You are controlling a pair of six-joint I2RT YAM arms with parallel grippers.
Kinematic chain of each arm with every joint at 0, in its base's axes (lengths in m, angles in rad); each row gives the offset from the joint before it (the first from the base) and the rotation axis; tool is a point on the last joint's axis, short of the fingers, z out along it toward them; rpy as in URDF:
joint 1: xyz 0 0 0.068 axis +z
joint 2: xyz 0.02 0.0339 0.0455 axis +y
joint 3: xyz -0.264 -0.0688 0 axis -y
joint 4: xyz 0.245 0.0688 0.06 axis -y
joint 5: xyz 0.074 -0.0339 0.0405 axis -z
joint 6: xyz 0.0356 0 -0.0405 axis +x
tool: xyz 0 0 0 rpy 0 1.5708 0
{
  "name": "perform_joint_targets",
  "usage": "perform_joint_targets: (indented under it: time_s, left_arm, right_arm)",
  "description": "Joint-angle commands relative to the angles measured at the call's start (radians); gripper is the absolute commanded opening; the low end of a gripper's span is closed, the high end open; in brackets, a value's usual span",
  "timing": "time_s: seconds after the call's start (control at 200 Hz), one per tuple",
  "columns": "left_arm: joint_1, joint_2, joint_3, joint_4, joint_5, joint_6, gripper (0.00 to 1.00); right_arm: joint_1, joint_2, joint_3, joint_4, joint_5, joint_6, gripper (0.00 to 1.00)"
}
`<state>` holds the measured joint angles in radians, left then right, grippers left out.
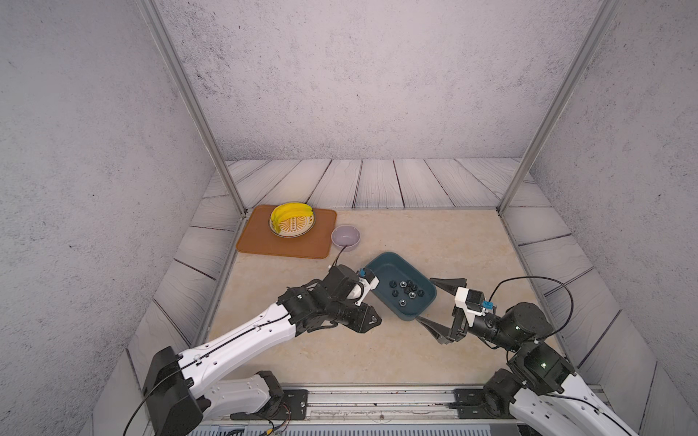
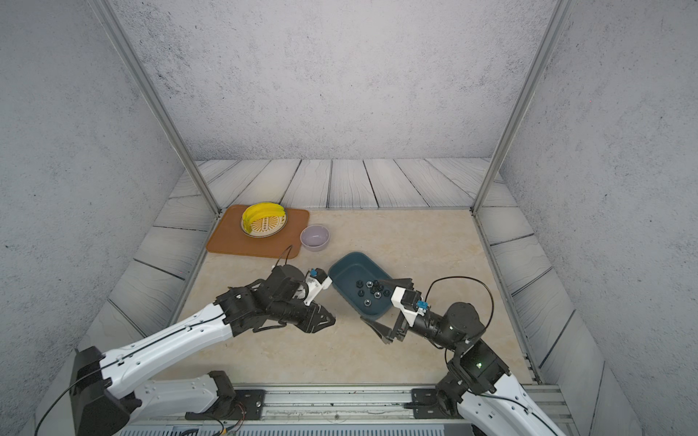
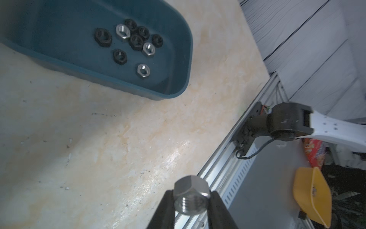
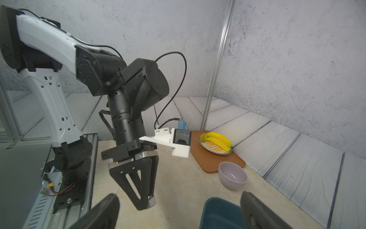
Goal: Put the nuts on the desktop into the storage box
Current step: Pick up the nut from the center of the board.
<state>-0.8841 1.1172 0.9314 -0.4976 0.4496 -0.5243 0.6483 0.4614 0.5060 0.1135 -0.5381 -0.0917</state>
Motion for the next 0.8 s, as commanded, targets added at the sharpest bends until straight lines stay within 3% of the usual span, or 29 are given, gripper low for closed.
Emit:
perform_joint_targets:
  time_s: [0.0, 0.08, 0.31, 0.791]
  left_arm:
    - [0.027, -0.095, -0.046, 0.143, 0.128, -0.062, 0.29]
    - [0.036, -0.151, -0.07, 0.21, 0.172, -0.091, 0.3]
    - [0.037, -0.215, -0.087, 0.323, 0.261, -0.134, 0.31]
    - [0.038, -0.22, -0.104, 0.544, 0.322, -0.267, 0.31]
  right_arm:
    - [-0.002, 0.018, -0.018, 0.13, -0.148, -0.018, 0.99]
    - [-0.001, 0.046, -0.005, 0.138, -0.212, -0.015, 0.99]
    - [0.027, 0.088, 0.01, 0.212, -0.249, 0.017, 0.99]
    - [0.193, 0.256, 0.003, 0.455, -0.095, 0.021, 0.93]
